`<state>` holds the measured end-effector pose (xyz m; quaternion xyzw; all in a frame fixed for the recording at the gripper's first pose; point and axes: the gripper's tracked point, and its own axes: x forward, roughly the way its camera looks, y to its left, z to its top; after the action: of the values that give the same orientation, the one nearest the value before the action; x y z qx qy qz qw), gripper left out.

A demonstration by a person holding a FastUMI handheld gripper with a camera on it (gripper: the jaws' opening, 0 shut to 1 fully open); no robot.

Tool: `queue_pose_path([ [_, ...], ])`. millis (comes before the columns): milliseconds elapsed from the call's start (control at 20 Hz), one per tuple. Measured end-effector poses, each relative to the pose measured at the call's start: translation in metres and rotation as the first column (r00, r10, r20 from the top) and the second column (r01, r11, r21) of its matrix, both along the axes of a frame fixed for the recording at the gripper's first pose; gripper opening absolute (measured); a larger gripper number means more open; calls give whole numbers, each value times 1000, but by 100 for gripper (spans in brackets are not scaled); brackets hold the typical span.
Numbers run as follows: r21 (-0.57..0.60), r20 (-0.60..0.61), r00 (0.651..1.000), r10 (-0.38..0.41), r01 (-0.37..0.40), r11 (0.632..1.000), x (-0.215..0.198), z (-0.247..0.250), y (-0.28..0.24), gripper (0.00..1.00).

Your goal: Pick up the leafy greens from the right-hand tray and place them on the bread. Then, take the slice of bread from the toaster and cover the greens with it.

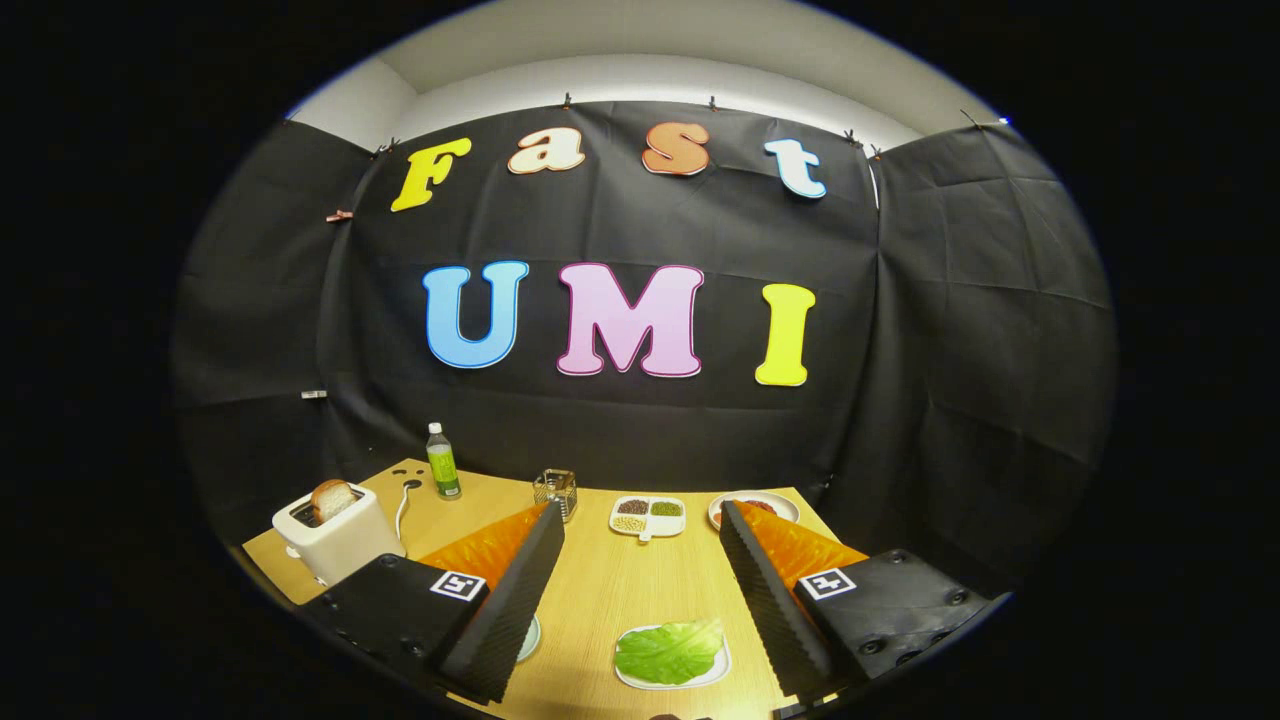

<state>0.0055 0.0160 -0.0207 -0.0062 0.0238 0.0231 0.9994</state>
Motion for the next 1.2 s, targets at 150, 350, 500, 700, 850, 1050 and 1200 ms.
queue_pose_path([
  [150, -4, -6, 1000, 16, -16, 1000, 3, 2, 5, 97],
  [350, -8, -5, 1000, 28, -28, 1000, 10, 1, 10, 97],
  [500, -10, -17, 1000, 25, -26, 1000, 16, -3, 11, 97],
  [700, -12, -65, 998, 13, -13, 1000, 25, -21, 8, 97],
  [850, -8, -111, 994, 19, -21, 1000, 33, -39, 9, 97],
  [1050, 6, -172, 985, 22, -21, 1000, 48, -69, 4, 97],
  [1200, 24, -236, 971, 37, -32, 999, 59, -100, 1, 98],
])
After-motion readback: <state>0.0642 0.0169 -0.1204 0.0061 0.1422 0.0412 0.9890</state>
